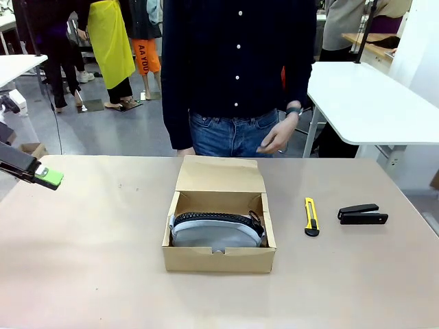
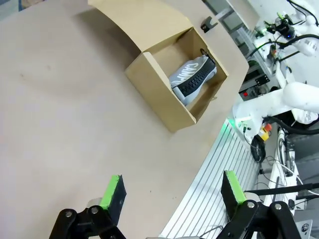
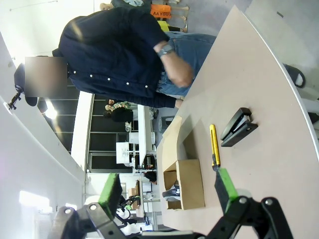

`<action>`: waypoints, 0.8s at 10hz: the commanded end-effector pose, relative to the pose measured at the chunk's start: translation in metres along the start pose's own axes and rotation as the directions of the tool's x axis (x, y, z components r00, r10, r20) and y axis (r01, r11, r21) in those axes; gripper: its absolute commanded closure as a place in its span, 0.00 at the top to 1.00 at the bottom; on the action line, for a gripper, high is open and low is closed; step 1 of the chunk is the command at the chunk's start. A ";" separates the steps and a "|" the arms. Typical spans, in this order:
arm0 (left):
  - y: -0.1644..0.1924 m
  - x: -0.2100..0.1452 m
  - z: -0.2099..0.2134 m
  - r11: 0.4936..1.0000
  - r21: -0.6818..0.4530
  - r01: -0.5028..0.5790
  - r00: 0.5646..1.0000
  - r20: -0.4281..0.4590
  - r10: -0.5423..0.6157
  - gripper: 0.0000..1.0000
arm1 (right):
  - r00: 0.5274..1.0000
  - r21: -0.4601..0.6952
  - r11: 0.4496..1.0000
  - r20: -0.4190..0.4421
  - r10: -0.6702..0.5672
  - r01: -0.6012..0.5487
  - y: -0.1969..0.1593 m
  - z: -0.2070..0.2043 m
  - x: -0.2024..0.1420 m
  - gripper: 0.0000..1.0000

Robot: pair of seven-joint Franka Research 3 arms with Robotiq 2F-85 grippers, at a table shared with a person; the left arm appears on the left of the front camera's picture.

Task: Pack the items into the box.
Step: Pick up the item specified by the human and place it in the Mailer Box.

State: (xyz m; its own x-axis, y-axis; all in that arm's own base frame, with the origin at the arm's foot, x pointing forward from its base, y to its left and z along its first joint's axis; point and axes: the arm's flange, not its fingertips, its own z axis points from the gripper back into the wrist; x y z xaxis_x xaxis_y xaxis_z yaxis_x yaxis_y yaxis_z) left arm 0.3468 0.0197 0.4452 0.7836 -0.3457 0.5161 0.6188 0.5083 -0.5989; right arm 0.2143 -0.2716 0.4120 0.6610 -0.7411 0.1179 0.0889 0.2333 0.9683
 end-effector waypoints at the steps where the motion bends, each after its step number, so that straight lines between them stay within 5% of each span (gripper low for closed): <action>1: 0.001 -0.002 0.002 1.000 0.003 0.014 1.000 0.000 -0.014 1.00 | 0.999 0.028 0.999 0.020 0.025 -0.026 0.002 -0.001 0.003 1.00; 8: 0.001 -0.002 0.002 1.000 0.003 0.014 1.000 0.000 -0.014 1.00 | 0.999 0.028 0.999 0.020 0.025 -0.026 0.002 -0.001 0.003 1.00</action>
State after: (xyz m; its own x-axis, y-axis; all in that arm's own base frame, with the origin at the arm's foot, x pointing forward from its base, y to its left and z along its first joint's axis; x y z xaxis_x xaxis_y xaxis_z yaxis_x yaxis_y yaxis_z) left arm 0.3468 0.0197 0.4452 0.7836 -0.3457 0.5162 0.6188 0.5083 -0.5989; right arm 0.2143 -0.2716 0.4120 0.6609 -0.7412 0.1180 0.0887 0.2332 0.9684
